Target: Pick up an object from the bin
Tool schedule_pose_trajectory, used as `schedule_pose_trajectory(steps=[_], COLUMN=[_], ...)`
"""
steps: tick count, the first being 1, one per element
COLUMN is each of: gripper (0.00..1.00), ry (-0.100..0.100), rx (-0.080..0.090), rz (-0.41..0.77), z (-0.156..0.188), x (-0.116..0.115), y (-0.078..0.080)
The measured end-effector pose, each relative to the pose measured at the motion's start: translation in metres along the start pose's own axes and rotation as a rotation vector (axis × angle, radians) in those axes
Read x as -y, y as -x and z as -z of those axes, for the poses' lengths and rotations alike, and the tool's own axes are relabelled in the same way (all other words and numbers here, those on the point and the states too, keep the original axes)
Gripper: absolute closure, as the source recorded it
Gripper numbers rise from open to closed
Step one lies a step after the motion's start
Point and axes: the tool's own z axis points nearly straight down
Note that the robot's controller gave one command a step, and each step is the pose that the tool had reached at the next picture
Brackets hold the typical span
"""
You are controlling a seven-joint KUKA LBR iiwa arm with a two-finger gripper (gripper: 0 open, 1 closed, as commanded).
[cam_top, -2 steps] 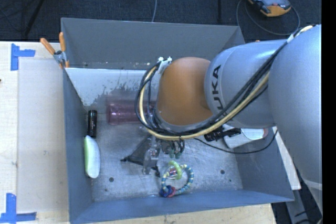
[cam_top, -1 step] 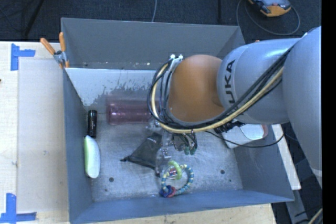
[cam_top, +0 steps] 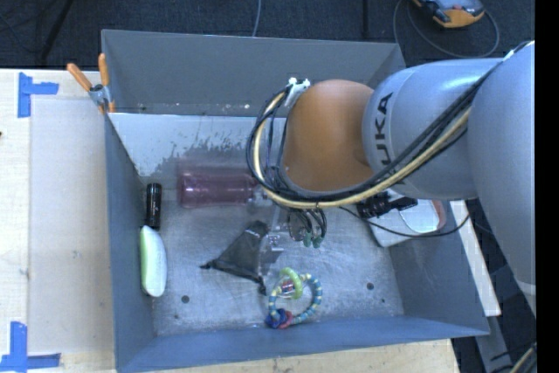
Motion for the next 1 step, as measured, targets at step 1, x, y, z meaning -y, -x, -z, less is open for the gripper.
schedule_pose_trajectory(steps=[1], gripper=[0.00], ry=[0.001], rx=[0.006], rz=[-0.104], z=[-0.0565], x=[0.0027], y=[-0.0205])
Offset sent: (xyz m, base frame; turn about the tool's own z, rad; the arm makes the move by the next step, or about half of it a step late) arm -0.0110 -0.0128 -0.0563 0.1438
